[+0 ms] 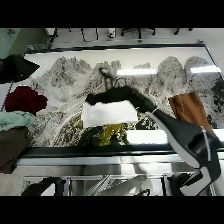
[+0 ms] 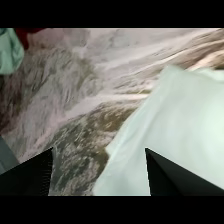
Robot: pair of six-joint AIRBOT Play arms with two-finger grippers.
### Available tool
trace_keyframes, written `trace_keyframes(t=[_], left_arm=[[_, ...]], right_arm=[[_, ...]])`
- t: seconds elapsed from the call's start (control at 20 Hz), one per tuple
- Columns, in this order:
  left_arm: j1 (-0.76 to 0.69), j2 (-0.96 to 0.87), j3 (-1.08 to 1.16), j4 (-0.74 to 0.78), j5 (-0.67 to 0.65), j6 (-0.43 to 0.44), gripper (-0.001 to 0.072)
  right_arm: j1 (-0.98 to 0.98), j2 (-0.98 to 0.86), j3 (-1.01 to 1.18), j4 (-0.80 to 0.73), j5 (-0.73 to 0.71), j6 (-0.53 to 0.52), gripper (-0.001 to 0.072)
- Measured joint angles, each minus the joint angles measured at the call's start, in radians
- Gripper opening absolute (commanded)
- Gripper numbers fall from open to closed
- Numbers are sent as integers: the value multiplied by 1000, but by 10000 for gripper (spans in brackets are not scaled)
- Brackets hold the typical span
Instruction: Fold the shirts.
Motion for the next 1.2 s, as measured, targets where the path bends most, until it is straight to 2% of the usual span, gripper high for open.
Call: trace_keyframes(t=[0.05, 0.1, 0.3, 0.4, 0.65, 1.0, 1.05, 1.15, 1.2], left_arm=[[2, 19, -29, 2, -22, 6, 15], [2, 35, -52, 2, -42, 6, 15], [4, 64, -98, 2, -83, 13, 16], [3, 68, -106, 0, -85, 13, 16], [4, 72, -112, -2, -74, 13, 15], [4, 73, -113, -2, -30, 14, 16], [3, 73, -113, -2, -24, 14, 15], [3, 73, -113, -2, -15, 14, 15], [3, 73, -113, -2, -14, 14, 15]], right_arm=[[-63, 26, 0, -6, -47, 0, 648], [-132, 50, 0, -20, -101, 1, 704], [-416, 94, -35, -108, -358, 55, 704], [-509, 93, -99, -126, -443, 64, 704], [-576, 32, -222, -76, -473, 38, 704], [-499, -80, -249, 40, -415, 3, 696], [-488, -91, -249, 60, -412, 2, 650], [-470, -108, -251, 67, -397, 0, 307], [-465, -115, -252, 69, -394, 0, 175]])
